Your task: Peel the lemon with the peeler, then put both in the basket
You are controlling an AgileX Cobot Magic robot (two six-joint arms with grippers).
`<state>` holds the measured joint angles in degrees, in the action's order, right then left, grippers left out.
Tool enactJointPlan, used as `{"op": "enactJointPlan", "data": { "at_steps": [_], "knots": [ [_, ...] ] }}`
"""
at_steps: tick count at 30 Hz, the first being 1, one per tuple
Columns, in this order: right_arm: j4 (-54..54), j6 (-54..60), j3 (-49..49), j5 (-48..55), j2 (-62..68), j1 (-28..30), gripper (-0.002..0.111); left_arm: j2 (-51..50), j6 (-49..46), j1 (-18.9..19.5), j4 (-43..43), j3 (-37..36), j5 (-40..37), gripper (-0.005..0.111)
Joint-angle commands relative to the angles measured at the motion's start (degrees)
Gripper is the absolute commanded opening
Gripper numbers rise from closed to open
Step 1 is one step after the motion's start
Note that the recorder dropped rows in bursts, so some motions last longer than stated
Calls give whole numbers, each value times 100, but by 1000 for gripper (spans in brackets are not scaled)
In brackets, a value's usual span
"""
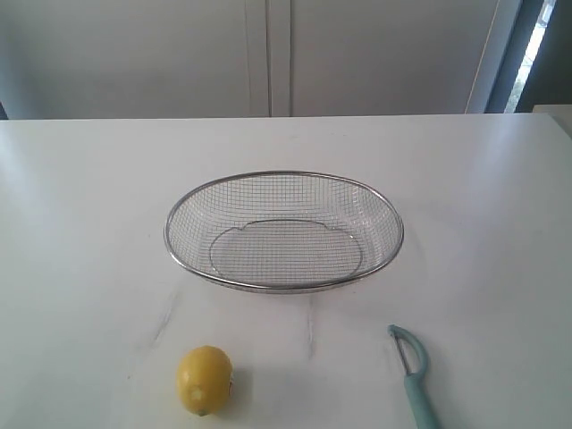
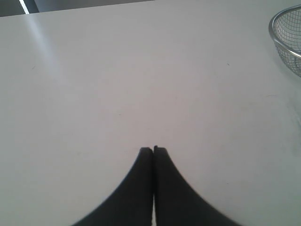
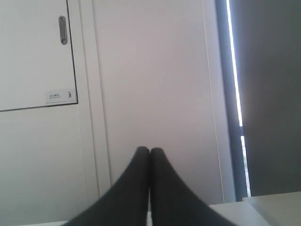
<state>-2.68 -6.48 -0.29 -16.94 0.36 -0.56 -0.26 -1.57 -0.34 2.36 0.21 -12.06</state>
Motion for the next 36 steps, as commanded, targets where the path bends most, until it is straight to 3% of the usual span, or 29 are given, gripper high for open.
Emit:
{"op": "enactJointPlan", "data": {
  "at_steps": [1,8,12,36],
  "knots": [
    [-236,18,29,-259,-36,-9,0,26,1,-34,33,-21,6,0],
    [-297,1151,-525,-113,3,-9,0,26,1,-34,33,-21,6,0],
    [-297,1587,-1199,1926,891,-9,0,26,1,-34,33,-21,6,0],
    [-570,1237,-2974,5737,3586,-9,0,26,1,-34,33,-21,6,0]
  ]
}}
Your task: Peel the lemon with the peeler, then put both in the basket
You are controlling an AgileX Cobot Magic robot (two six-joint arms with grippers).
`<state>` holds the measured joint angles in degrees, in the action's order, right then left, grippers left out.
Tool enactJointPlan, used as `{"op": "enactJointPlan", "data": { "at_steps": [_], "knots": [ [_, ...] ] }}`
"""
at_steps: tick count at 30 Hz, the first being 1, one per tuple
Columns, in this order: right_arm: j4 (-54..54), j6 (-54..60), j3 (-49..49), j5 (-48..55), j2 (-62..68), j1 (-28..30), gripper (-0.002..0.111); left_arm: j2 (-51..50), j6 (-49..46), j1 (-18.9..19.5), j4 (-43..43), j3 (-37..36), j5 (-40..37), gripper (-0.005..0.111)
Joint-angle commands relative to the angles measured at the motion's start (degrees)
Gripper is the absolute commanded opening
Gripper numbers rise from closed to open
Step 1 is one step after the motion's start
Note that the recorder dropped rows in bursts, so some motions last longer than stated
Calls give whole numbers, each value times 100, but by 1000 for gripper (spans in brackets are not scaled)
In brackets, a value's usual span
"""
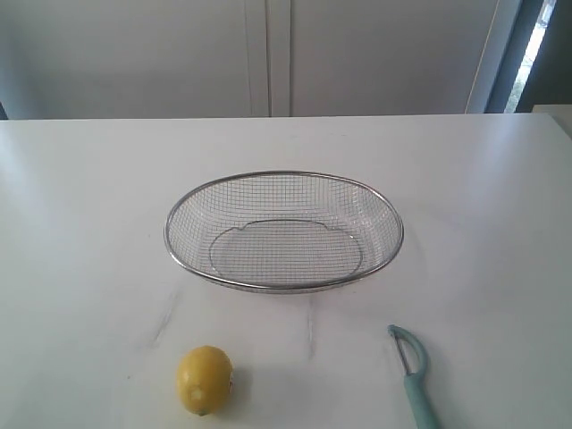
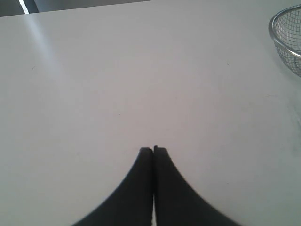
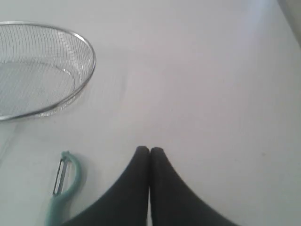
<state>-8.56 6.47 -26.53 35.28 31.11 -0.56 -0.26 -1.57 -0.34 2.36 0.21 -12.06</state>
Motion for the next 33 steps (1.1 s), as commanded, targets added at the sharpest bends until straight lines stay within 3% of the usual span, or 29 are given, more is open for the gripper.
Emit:
{"op": "enactJointPlan", "data": {
  "at_steps": [1,11,17,22,26,33],
  "knots": [
    [18,-57,-456,658,677,-9,0,26,1,-34,33,-21,6,0],
    [-255,-44,-1248,1123,1710,-75,0,26,1,-34,33,-21,6,0],
    [-147,-284,-2062,1092,2217,-865,0,26,1,-34,33,-21,6,0],
    [703,-875,-2708,1669,3195,-1613,0,26,1,-34,33,-21,6,0],
    [1038,-1265,-2804,2097,3944,-2327,0,26,1,-34,33,-21,6,0],
    [1376,-2001,-2804,2299,4100,-3140,0,26,1,-34,33,-21,6,0]
  ]
}}
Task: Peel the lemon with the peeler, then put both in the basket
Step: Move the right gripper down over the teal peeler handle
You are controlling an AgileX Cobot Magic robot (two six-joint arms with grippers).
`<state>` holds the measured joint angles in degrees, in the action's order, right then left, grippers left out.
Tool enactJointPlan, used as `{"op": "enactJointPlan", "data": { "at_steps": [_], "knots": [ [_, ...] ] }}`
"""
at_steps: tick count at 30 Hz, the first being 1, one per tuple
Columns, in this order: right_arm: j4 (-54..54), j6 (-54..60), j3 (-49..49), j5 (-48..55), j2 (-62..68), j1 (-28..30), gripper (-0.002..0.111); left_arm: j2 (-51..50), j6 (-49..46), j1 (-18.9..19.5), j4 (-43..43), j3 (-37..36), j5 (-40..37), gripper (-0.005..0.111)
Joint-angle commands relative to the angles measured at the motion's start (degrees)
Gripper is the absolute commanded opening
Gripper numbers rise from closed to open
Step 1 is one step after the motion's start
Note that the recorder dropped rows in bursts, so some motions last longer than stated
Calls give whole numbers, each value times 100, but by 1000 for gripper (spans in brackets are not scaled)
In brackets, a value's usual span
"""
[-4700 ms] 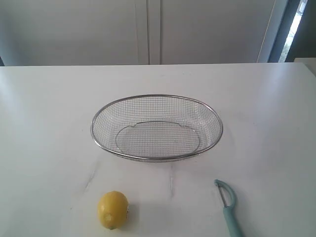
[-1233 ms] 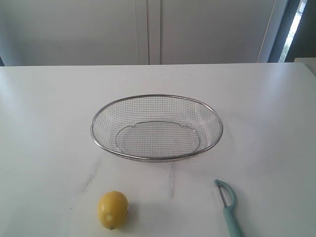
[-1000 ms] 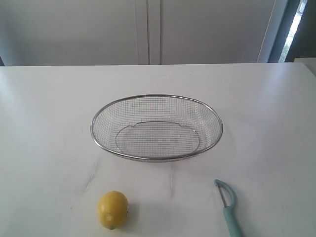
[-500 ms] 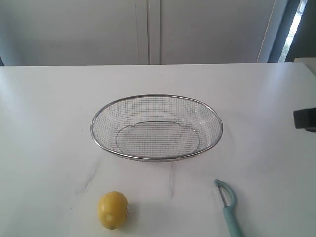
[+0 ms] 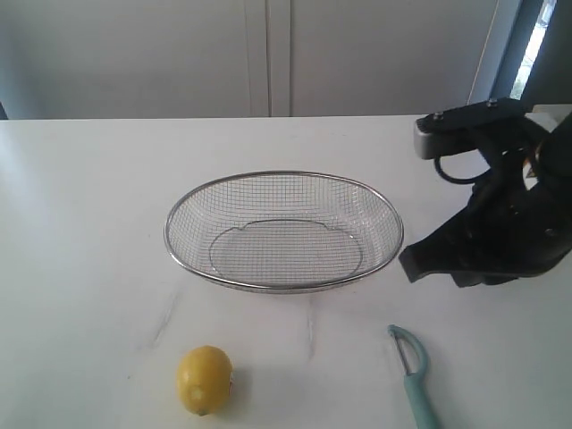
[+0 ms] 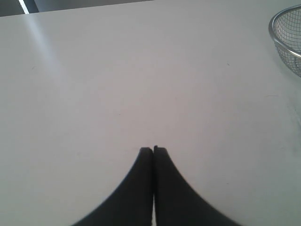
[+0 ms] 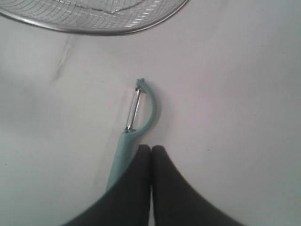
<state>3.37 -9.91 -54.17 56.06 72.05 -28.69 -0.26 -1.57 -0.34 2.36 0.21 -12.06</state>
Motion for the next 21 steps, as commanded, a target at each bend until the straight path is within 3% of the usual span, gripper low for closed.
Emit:
{"op": "enactJointPlan", "data": {
  "at_steps": [1,10,21],
  "knots": [
    [183,-391,-40,385,-17,-413,0,26,1,-34,33,-21,6,0],
    [146,-1249,789,181,-583,-1059,0,26,1,-34,33,-21,6,0],
    [-750,-1444,1366,-204,-765,-1088,0,26,1,-34,33,-21,6,0]
  ]
}}
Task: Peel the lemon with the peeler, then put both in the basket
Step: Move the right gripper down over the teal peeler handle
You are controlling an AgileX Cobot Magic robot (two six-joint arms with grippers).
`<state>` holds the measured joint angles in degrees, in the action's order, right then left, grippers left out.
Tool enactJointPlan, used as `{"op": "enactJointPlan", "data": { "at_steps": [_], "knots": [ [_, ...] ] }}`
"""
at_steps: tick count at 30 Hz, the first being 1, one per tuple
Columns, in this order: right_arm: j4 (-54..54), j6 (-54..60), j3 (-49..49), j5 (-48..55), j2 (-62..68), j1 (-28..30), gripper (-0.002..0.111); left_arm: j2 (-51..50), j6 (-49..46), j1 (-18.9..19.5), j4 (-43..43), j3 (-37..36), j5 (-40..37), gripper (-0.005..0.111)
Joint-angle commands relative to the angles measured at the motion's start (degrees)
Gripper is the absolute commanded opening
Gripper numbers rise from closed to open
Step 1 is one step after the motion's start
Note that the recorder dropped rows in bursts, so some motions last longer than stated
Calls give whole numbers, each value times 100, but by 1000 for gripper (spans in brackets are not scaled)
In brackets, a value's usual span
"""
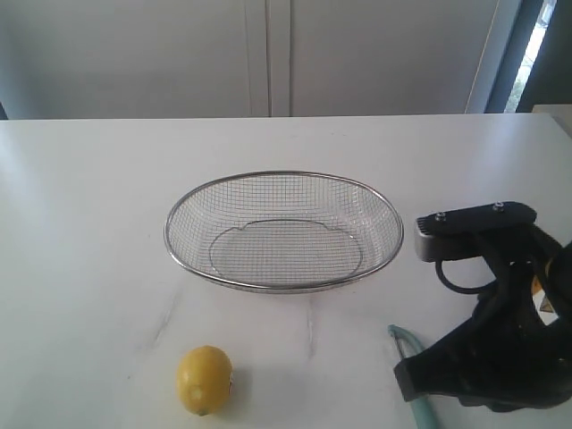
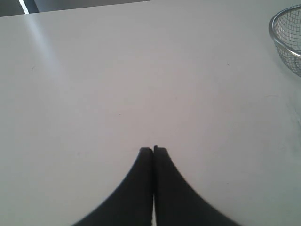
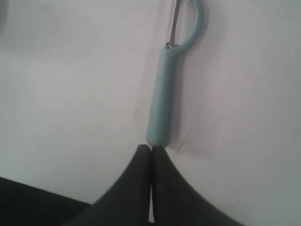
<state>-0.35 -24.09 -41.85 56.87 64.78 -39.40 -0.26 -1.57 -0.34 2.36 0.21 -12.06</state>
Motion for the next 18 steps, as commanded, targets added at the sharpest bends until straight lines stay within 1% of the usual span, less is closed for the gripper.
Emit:
{"op": "enactJointPlan", "data": {
  "at_steps": [1,8,18],
  "knots": [
    [-412,-26,177,-312,-38,-17,0,26,1,-34,33,-21,6,0],
    [-402,-50,326,-888,-27,-17,0,26,1,-34,33,-21,6,0],
    [-518,-262,326,-971,-3,-17,0,26,1,-34,33,-21,6,0]
  ]
}}
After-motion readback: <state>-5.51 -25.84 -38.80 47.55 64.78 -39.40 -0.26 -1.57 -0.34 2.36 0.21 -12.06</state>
